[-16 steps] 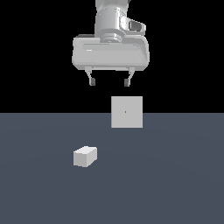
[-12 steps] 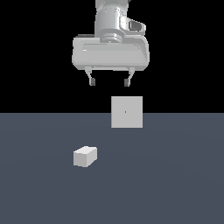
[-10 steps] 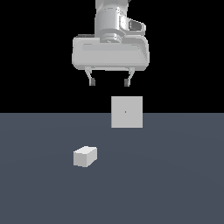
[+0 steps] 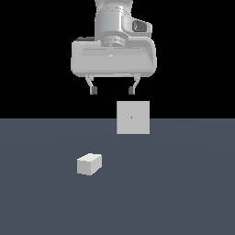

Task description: Plug the charger into the wall socket.

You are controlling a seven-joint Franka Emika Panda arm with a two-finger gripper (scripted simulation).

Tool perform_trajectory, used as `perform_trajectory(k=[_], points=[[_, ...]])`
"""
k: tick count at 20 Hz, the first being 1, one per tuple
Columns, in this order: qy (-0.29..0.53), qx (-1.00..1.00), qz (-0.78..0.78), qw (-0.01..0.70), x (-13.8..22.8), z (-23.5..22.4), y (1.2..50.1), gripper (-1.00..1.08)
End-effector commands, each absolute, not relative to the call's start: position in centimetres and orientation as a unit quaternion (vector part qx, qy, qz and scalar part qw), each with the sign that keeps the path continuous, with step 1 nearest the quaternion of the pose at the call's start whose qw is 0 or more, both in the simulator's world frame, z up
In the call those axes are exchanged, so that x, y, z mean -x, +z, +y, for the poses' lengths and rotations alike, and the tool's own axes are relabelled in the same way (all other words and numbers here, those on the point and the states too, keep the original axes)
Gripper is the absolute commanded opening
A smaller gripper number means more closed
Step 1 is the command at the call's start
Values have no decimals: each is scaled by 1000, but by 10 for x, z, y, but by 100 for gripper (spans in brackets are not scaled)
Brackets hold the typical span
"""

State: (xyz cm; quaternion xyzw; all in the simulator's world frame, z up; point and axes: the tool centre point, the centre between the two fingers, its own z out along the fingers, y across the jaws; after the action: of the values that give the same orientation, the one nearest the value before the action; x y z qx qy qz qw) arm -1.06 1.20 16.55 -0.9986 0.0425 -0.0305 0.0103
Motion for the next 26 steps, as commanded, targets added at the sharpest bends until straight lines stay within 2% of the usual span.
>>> perform_trajectory(k=[1,16,26], points=[[-39,998,51,8,17,15,159,100],[-109,987,119,-9,57,37,104,100],[-142,978,152,-21,70,48,75,100]])
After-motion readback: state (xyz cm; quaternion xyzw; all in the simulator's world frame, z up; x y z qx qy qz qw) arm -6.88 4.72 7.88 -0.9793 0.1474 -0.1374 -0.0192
